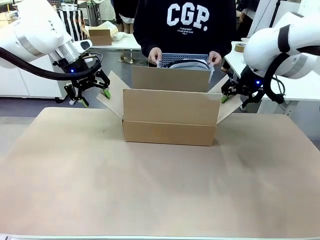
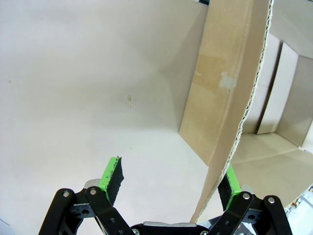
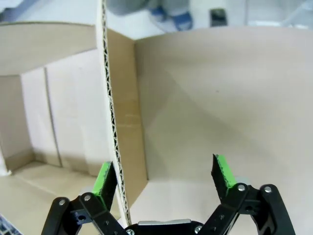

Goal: Pack the gift set into the box.
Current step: Place both hands on the side flaps of the Package Box and spread them outward, then lift both hands away from the flaps of the Package Box.

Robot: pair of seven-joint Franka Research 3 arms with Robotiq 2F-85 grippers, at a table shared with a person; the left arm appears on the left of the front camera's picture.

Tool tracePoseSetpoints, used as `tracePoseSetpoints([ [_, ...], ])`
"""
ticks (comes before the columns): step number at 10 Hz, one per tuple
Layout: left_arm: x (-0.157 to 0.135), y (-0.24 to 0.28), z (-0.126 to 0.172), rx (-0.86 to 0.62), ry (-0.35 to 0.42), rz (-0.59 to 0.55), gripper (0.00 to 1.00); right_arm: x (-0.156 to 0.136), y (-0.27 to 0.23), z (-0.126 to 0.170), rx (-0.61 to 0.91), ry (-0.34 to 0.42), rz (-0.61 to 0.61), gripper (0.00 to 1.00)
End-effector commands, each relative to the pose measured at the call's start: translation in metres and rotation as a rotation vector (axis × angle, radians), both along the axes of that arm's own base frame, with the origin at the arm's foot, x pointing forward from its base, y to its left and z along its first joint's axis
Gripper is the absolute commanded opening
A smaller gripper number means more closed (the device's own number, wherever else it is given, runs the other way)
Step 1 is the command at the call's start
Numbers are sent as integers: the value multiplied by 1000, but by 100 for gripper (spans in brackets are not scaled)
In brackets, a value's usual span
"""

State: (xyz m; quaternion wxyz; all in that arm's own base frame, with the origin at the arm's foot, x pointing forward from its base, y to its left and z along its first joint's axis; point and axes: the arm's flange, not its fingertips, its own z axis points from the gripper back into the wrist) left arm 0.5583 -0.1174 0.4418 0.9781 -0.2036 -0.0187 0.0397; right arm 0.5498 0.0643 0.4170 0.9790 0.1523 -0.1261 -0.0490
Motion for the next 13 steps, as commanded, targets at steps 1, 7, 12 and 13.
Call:
tracePoseSetpoints([
  [1,0,0,2,14,5,11,100,-12,-33,-27,139,-2,103,100],
  [7,0,0,2,14,5,11,100,-7,-26,-23,117,-15,56,100],
  [12,0,0,2,14,5,11,100,-7,-26,-23,117,-15,56,100],
  [13,0,0,2,14,5,11,100,-7,-26,-23,117,-15,56,100],
])
